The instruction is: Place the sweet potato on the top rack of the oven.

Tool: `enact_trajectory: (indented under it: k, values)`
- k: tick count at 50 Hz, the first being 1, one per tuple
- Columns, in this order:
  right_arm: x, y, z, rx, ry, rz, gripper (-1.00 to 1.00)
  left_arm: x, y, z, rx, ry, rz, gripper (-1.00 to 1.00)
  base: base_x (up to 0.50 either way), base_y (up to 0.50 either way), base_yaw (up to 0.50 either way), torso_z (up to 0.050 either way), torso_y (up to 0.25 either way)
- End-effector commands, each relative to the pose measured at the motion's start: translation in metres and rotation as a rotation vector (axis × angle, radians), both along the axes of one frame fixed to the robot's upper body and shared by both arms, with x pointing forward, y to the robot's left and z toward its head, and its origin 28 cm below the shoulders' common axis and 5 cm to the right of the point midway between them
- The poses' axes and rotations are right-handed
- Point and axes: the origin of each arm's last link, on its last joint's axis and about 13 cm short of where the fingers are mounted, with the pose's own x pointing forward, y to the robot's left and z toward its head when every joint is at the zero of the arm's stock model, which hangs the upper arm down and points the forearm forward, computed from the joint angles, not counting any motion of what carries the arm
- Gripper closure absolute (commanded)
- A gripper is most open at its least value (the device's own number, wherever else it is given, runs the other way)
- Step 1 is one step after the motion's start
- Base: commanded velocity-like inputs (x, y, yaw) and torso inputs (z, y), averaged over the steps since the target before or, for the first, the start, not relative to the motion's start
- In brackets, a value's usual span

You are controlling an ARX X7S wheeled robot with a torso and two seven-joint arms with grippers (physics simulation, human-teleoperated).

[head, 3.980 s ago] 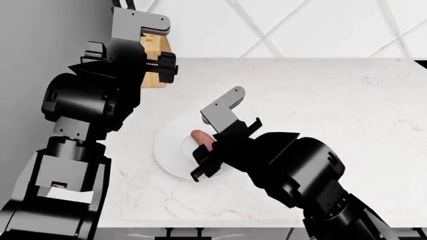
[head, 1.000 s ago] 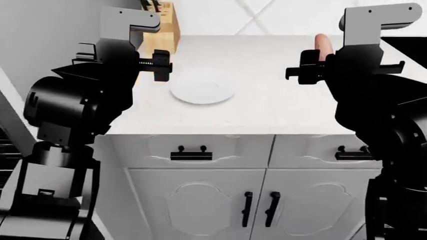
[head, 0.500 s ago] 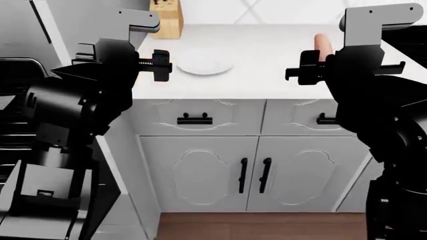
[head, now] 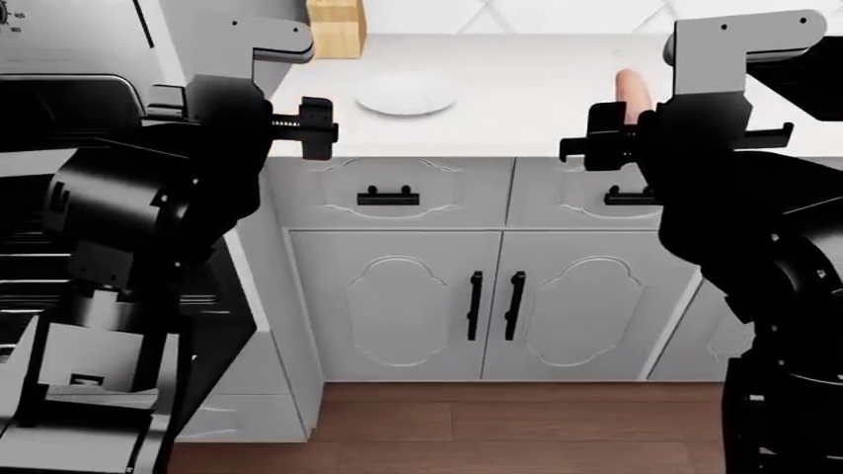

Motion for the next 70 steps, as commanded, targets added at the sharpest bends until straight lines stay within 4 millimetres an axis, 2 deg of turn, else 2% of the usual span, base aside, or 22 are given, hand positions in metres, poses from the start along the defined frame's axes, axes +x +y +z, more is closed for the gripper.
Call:
enact_trajectory:
  k: [1,12,70]
  values:
    - [0.0022,0.0017,-0.001,-0.014,-0.007,0.008,1.0,-0.0004,0.001,-0.0014,-0.001,0.002,0.003,-1.0,0.0,0.0,0.0,0.0,0.0]
    - [0.0016,0.0025,-0.0002,-0.028,0.001,0.009,1.0,-0.0009,0.0026,-0.0016,-0.005,0.001,0.006,-1.0,0.0,0.06,0.0,0.0,0.0]
    - [0.0013,0.0037,-0.0036,-0.029,0.011,0.02,1.0,-0.0012,0.0028,-0.0026,-0.012,0.001,0.005,-1.0,-0.1,0.5,0.0,0.0,0.0]
